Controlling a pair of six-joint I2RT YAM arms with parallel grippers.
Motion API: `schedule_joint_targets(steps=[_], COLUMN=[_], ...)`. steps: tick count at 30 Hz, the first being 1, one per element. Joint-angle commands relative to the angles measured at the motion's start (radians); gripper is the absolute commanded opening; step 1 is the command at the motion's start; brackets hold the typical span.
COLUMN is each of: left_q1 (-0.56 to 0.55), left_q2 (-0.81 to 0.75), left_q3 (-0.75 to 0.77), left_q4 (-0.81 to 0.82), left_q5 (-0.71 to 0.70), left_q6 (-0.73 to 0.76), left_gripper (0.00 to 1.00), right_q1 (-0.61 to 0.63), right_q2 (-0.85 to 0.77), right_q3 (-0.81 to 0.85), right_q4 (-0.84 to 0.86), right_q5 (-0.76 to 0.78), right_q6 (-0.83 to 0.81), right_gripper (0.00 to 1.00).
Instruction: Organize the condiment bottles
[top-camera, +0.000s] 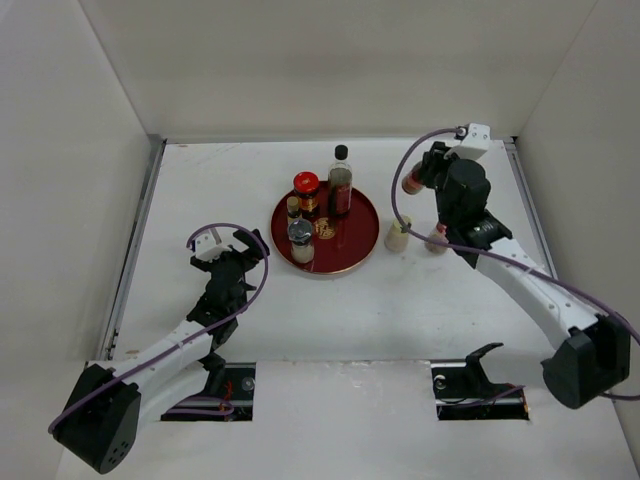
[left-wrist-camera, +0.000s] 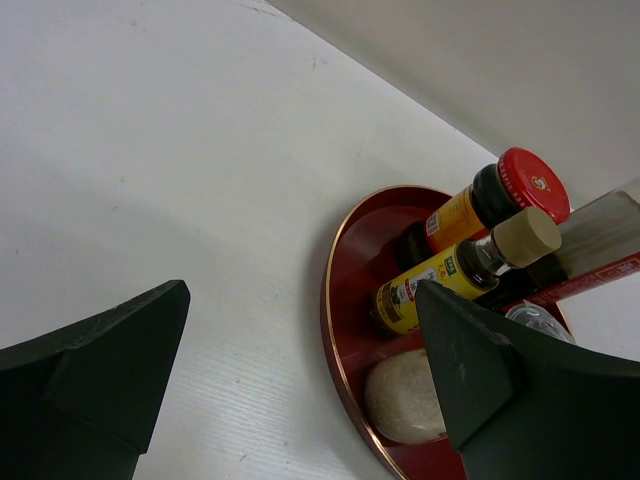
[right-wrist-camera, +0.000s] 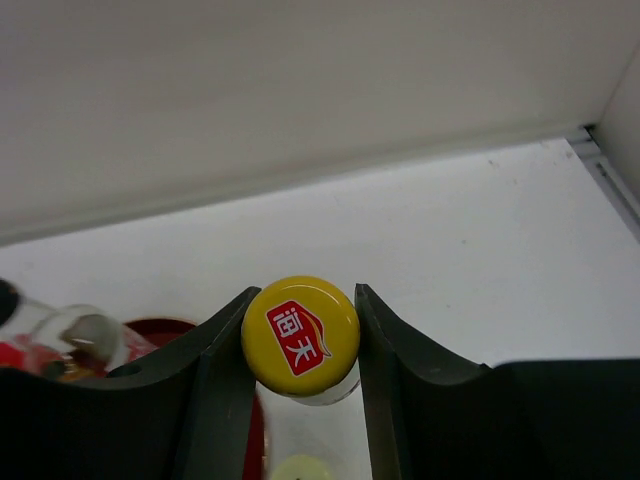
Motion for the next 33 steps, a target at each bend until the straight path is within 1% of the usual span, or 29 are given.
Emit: schedule_joint_targets(steps=[1,4,7,10,13,18,23,33], left_q1=[0.004,-0.002,0.007,-0.002,0.002,-0.001,0.006,0.001], left_q2=[-0.003,-0.009,0.0,0.0,-0.007,-0.018,-0.017,-0.011], left_q3=[0.002,0.004,0.002,0.005,0.001,0.001,-0.002,0.001], left_q4=[0.058,0.058,0.059,0.059,0.061,0.061,0.062,0.064], left_q5=[0.008,0.008,0.008,0.014,0.013,0.022,0.023,0.026], left_q6=[-0.011,-0.011,-0.012,-0.012,-0.012,-0.012,-0.012,-0.012], left_gripper=[1.0,1.0,1.0,1.0,1.0,1.0,1.0,1.0], right_q1=[0.084,0.167,0.259,0.332,0.37,0.399,0.408,0.413], right_q2=[-0.085,-0.103,-0.083,-0.028,0.058,0.197,0.317,0.418], right_q3=[0.03,0.014,0.022,0.03,0.059,0.102,0.146,0.179], right_q4=[0.168,0.168,0.165,0.186,0.209,0.286,0.307,0.35], right_q5=[0.001,-0.023,-0.035,-0.046,-0.063,-0.077,-0.069,-0.045], right_q6=[-0.013,0.002,0.008,0.011,0.015,0.008,-0.001,-0.038], right_gripper=[0.37,0.37,0.37,0.37,0.37,0.37,0.37,0.38])
